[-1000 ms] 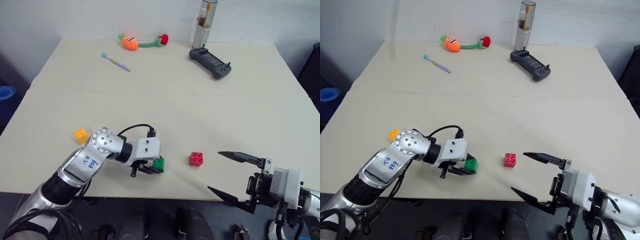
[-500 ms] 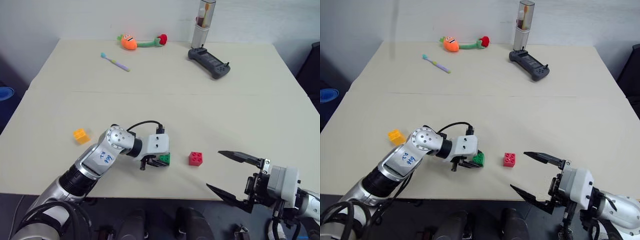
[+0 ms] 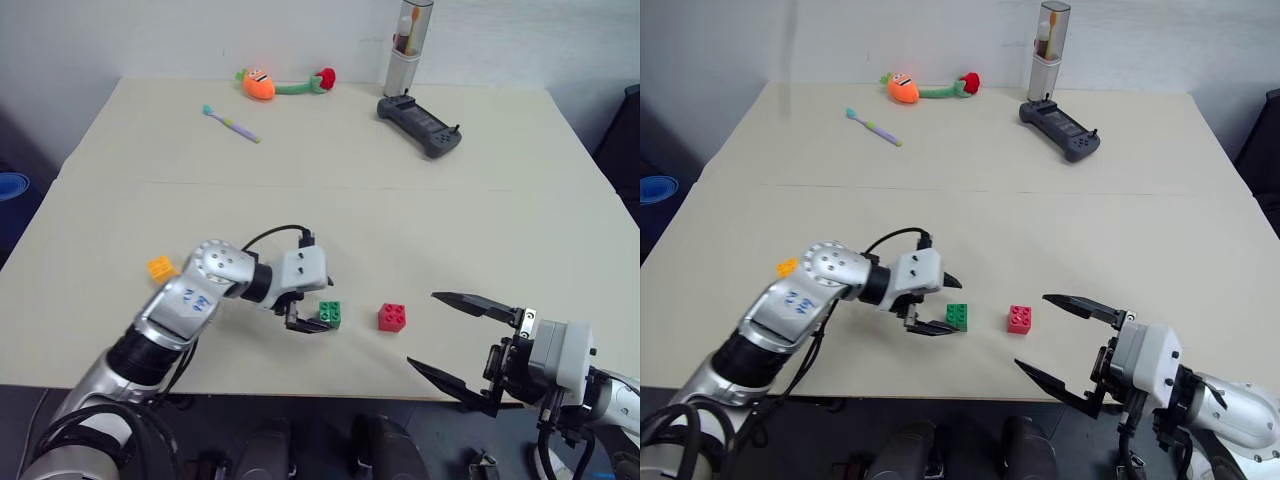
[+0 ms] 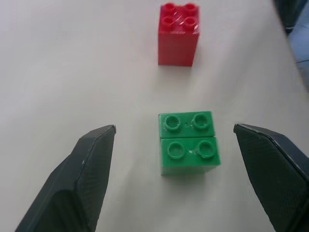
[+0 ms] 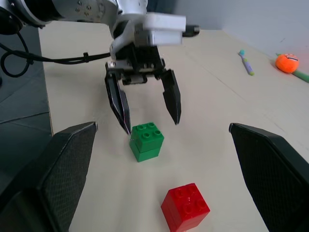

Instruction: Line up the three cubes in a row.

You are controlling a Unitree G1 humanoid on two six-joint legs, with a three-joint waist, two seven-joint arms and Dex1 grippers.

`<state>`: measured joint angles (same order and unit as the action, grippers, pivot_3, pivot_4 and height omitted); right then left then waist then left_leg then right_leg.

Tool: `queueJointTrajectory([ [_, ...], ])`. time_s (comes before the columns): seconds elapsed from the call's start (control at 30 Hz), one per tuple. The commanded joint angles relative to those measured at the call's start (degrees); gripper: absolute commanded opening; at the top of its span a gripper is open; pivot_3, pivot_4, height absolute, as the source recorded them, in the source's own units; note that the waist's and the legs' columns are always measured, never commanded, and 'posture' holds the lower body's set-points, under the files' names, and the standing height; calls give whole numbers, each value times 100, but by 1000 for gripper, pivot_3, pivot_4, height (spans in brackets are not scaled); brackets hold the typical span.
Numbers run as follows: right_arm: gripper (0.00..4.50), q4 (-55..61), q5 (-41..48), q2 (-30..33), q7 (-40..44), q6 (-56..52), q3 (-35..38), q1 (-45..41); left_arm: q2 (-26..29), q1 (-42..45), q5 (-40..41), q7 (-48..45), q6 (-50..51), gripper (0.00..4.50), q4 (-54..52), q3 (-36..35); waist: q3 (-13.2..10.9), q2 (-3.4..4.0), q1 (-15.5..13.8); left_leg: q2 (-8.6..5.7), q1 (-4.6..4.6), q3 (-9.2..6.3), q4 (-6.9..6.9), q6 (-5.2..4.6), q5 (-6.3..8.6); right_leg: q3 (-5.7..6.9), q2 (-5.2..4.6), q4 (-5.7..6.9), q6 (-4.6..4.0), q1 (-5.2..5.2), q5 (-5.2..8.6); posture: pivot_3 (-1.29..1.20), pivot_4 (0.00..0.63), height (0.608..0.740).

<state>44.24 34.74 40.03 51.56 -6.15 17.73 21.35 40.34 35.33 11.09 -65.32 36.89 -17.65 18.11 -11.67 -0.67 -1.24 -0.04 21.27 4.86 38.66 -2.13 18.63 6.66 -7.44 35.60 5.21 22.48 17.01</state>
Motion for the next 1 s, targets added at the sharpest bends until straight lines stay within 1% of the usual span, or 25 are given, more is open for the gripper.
queueJointTrajectory([
  [0.03,4500,-85,112,-54,149,145,14,-2,828,-480,345,-397,-350,3985,32,-1041,1,1,43,2,-7,1,-2,4,2,-1,2,1,-6,-1,3,0,150,740],
  [0.1,4500,-176,105,-84,226,197,-10,-41,1071,-818,426,-401,-807,3985,273,-1498,1,2,43,9,-9,1,-4,9,3,2,5,1,-14,1,8,0,150,740],
  [0.13,4500,-238,99,-108,259,234,-34,-75,1047,-1014,457,-351,-1262,3985,466,-1771,1,4,30,8,-9,1,-3,9,3,4,4,0,-14,0,8,0,150,740],
  [0.17,4500,-359,54,-163,293,308,-136,-189,732,-1352,879,-278,-1559,3985,793,-2497,1,4,9,6,-8,1,0,9,3,3,2,0,-14,0,8,0,150,740],
  [0.2,4500,-450,19,-201,317,364,-215,-278,501,-1593,1206,-232,-1770,3985,1036,-3015,4,7,4,6,-8,0,3,6,5,3,-1,-2,-13,-1,8,0,150,740],
  [0.23,4500,-585,-57,-267,351,456,-350,-422,413,-1953,1250,-92,-2102,3985,1521,-3568,3,7,-5,7,-10,1,9,-1,9,1,-3,-4,-11,-5,6,0,150,740],
  [0.27,4500,-677,-113,-317,380,520,-438,-519,380,-2181,1228,-1,-2331,3985,1850,-3895,4,6,1,9,-1,-3,23,-2,14,3,-4,0,-11,0,7,0,150,740],
  [0.37,4500,-936,-209,-403,521,728,-611,-755,647,-3054,1079,-81,-2902,4483,2679,-4575,4,5,36,15,-2,-2,22,2,21,3,0,-2,-13,3,7,0,150,740],
  [0.43,4500,-1072,-241,-432,590,846,-654,-845,734,-3395,1113,-37,-3148,4483,2945,-4855,4,5,43,17,-3,2,20,4,28,3,2,-2,-13,3,8,0,150,740],
  [0.57,4500,-1377,-315,-494,711,1068,-728,-1014,781,-4074,1327,262,-3115,4483,3499,-5695,9,-2,-11,15,-6,2,26,-5,50,1,-8,-6,-12,-1,7,0,150,740],
  [0.67,4500,-1486,-325,-519,763,1195,-763,-1038,791,-4506,1326,237,-3230,4483,3785,-5917,9,-3,-16,16,-6,3,25,-1,60,-1,-8,-8,-13,1,7,0,150,740],
  [0.77,4500,-1515,-331,-531,773,1257,-805,-1037,820,-4661,1319,330,-3303,4483,4193,-6051,10,-5,-13,16,-5,3,25,15,69,-1,-8,-9,-13,1,7,0,150,740],
  [0.9,4500,-1507,-371,-580,764,1318,-861,-1033,1074,-4497,1209,471,-3525,4483,5225,-6082,11,-6,7,20,-7,6,23,25,75,-1,-6,-7,-15,6,8,0,150,740],
  [1.0,4500,-1535,-398,-571,764,1359,-846,-1022,1088,-4159,1314,346,-3553,4483,5230,-5838,11,-6,-12,20,-6,9,22,25,76,-2,-7,-7,-15,7,8,0,150,740],
])
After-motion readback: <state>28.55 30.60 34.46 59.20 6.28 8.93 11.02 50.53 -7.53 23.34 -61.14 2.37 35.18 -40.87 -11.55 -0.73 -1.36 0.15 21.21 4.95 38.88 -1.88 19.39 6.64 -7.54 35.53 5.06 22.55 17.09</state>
